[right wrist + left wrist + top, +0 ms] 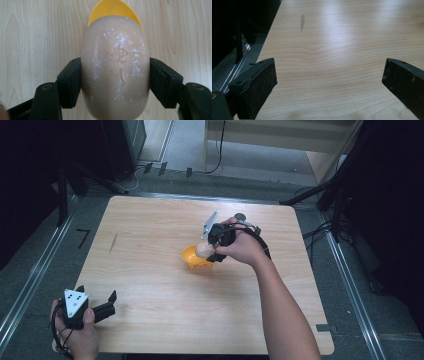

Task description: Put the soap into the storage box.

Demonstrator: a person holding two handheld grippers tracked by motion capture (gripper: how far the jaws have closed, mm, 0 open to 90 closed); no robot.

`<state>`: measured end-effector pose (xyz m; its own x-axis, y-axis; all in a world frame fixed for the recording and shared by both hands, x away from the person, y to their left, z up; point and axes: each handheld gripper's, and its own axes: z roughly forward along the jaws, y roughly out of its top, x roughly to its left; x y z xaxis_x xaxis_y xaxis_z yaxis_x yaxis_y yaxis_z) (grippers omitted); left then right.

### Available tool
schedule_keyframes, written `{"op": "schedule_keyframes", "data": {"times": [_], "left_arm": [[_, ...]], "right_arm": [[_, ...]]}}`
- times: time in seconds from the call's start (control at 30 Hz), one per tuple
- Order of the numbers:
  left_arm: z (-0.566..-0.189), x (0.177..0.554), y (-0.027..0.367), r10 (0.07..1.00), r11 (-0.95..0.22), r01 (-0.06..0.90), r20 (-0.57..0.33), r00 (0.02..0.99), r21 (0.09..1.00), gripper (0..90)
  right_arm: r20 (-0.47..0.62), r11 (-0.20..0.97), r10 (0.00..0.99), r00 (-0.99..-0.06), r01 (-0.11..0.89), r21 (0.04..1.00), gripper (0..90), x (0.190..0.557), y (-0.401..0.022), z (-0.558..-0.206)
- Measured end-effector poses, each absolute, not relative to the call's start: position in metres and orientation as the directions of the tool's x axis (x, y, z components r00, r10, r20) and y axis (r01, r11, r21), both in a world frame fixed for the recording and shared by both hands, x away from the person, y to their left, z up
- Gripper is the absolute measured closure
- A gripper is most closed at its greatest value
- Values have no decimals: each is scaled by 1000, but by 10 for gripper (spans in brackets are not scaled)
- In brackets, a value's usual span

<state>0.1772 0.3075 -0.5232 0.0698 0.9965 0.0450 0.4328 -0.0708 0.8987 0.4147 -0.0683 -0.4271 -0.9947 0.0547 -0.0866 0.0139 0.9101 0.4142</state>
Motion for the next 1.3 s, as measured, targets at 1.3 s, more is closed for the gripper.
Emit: {"op": "schedule_keyframes", "data": {"times": [1.3], "left_arm": [[-523,177,308,997,-66,428,38,73,902,0]], "right_arm": [[-22,931,23,-999,13,364,333,433,-38,-452]]}}
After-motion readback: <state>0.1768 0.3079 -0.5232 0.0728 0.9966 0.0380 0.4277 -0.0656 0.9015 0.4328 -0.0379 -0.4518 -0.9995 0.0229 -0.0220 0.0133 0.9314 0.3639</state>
